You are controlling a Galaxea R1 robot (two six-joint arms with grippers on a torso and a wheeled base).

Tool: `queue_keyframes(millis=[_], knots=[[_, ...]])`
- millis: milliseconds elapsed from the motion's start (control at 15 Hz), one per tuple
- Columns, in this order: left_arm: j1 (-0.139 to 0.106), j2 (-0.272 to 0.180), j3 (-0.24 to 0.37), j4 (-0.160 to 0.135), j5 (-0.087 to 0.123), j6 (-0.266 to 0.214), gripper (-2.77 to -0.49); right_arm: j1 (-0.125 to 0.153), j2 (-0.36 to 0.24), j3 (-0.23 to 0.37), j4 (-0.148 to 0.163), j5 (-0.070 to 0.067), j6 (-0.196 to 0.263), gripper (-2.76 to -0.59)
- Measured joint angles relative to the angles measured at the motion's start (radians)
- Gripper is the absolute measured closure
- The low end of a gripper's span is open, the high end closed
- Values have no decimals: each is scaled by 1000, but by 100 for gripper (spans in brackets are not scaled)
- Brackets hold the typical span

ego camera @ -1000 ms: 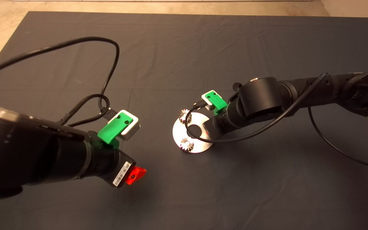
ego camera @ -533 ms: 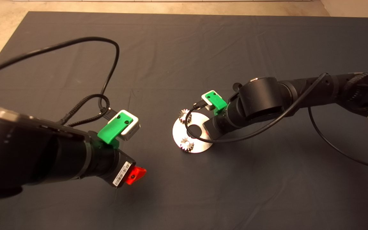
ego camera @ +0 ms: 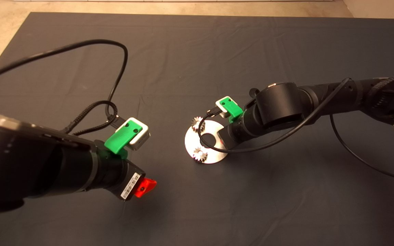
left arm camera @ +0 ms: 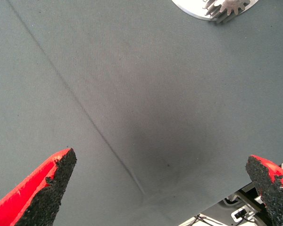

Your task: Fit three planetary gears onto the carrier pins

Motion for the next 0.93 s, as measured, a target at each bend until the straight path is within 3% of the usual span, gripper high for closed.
queue_keyframes(millis=[933], knots=[[0,-1,0,0,0,0,-262,-23,0,-10,-46,0,-15,-104]])
